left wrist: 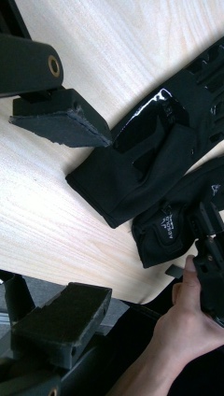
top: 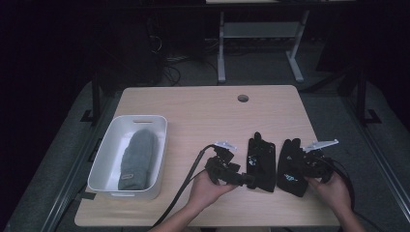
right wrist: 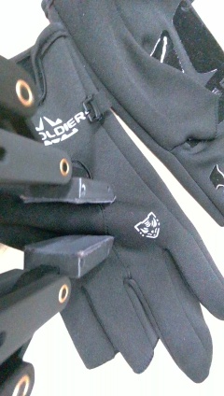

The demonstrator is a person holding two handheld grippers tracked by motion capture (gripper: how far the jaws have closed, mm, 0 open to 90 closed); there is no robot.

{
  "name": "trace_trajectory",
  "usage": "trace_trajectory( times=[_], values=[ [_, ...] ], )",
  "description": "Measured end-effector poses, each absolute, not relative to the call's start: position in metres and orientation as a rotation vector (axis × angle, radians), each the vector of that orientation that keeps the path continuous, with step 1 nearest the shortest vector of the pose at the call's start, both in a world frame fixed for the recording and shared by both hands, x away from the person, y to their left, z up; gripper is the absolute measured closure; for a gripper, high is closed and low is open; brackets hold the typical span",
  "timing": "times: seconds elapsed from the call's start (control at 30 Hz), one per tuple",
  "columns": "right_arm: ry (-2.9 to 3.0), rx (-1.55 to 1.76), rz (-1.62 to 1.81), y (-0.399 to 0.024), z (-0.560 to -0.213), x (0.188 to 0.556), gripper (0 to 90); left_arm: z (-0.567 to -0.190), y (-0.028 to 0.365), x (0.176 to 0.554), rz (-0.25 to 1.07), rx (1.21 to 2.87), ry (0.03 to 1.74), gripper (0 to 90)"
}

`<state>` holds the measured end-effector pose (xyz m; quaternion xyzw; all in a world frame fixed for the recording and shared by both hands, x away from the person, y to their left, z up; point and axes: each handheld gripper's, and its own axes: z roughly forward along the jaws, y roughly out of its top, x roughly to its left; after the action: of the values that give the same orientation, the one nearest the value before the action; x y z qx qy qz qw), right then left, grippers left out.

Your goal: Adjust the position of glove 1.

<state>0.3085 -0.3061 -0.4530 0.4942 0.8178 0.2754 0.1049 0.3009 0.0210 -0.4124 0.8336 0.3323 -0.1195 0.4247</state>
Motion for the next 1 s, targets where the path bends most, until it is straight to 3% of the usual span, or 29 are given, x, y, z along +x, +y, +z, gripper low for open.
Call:
trace_trajectory(
  times=[0.43, 1.0],
  values=[
    [2.374, 1.505, 0.913, -0.315, -0.45, 0.307, 77.3, -0.411, 0.024, 0.3, -0.288, 2.091, 0.832, 21.8],
    [2.339, 1.457, 1.035, -0.306, -0.409, 0.305, 77.3, -0.407, 0.032, 0.3, -0.278, 2.077, 0.842, 20.7]
  ],
)
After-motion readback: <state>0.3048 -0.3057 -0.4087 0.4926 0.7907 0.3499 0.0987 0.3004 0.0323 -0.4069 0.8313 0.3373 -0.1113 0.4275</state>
